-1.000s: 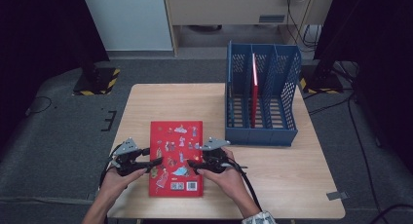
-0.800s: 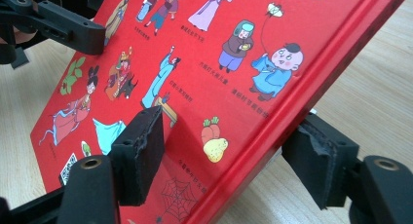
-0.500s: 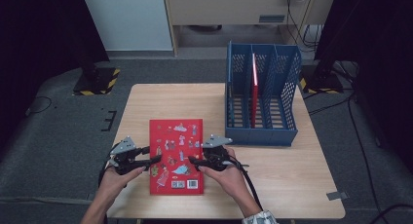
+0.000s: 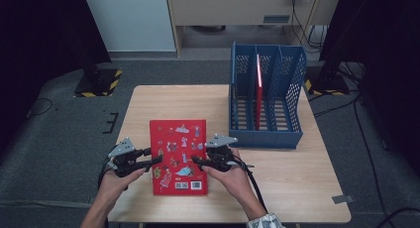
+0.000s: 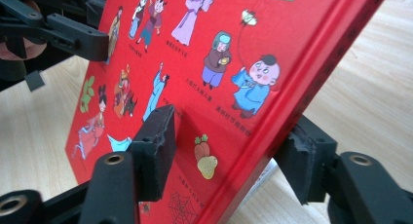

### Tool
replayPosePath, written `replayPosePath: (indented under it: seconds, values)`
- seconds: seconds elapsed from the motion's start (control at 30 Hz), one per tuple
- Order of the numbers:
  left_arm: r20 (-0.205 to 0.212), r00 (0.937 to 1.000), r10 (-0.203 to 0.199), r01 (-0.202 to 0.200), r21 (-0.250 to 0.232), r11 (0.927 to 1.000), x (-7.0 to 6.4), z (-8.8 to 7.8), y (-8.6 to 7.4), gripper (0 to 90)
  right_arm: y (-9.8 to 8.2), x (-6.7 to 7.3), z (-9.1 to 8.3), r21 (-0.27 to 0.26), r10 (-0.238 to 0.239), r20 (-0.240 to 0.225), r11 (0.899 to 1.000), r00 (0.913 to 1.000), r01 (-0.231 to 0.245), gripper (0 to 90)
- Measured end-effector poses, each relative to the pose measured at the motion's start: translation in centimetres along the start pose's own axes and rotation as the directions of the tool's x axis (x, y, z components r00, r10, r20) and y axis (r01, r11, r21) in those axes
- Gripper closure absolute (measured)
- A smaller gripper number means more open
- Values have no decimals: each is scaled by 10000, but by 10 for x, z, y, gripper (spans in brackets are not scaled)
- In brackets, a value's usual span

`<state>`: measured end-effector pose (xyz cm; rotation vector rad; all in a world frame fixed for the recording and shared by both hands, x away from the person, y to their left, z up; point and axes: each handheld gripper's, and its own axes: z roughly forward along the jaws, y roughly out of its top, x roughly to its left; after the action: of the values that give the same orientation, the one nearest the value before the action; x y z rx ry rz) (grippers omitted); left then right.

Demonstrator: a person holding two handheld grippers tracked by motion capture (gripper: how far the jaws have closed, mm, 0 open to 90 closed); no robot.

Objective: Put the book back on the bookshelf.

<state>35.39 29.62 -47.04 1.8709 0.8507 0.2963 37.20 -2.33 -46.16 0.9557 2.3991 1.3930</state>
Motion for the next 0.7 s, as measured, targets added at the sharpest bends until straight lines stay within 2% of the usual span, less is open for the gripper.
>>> replayPosePath:
  seconds: [0.37, 0.47, 0.57, 0.7]
  values:
    - [178, 9998, -112, 113, -38, 9999, 1, -6, 5, 558, 8, -1, -5, -21, -22, -24, 10000, 10000, 22, 476]
    - [346, 9989, -326, 330, -111, 9994, 2, -9, 6, 589, 9, -2, -6, -25, 60, -107, 10000, 9999, -60, 494]
    - [396, 9989, -266, 271, -112, 9996, 2, -11, 8, 605, 10, -5, -8, -84, 229, -257, 9997, 9994, -231, 511]
    - [375, 9990, -237, 241, -89, 9997, 1, -13, 10, 615, 13, -3, -10, -70, 93, -200, 9999, 9998, -94, 519]
